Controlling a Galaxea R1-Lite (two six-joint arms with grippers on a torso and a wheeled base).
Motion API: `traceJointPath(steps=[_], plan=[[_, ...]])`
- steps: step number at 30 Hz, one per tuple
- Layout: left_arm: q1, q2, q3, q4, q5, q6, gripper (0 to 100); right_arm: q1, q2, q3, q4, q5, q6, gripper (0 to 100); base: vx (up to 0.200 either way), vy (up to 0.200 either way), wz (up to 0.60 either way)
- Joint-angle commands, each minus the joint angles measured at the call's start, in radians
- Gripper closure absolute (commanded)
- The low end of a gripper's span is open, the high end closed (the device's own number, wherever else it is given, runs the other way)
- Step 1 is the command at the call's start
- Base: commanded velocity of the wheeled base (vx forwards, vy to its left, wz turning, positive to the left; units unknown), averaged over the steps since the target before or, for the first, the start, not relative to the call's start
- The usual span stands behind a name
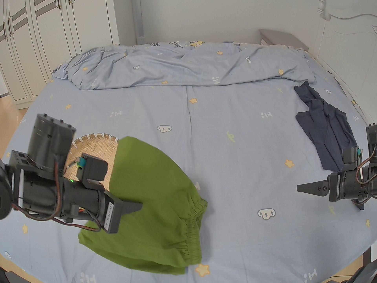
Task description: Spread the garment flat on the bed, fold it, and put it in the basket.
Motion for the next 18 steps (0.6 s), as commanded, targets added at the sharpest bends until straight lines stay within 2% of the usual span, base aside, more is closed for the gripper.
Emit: traceJointPath(steps=[1,3,4,6,7,15,18], plan=[[0.012,-0.125,-0.050,0.025,0.011,0.067,100,-0.001,-0.047,-0.008,0.005,0.000,-0.001,0,0.000,0.000,0.00],[0.040,-0.142,-0.050,0.024,0.011,0.080,100,-0.001,-0.051,-0.010,0.007,0.000,-0.001,0,0.000,0.000,0.00],[0.096,-0.160,-0.052,0.011,0.013,0.105,100,-0.001,-0.053,-0.011,0.007,0.000,-0.001,0,0.000,0.000,0.00],[0.124,-0.163,-0.056,0.008,0.014,0.116,100,-0.002,-0.053,-0.013,0.007,0.000,-0.001,0,0.000,0.000,0.00],[0.179,-0.173,-0.070,0.001,0.013,0.136,100,-0.002,-0.056,-0.011,0.008,0.000,-0.001,0,0.000,0.000,0.00],[0.250,-0.166,-0.104,-0.078,0.011,0.137,100,0.004,-0.060,-0.013,0.014,0.000,-0.002,0,0.000,0.000,0.00],[0.316,-0.153,-0.108,-0.154,0.001,0.131,100,0.004,-0.071,-0.016,0.014,0.000,-0.002,0,0.000,0.000,0.00]])
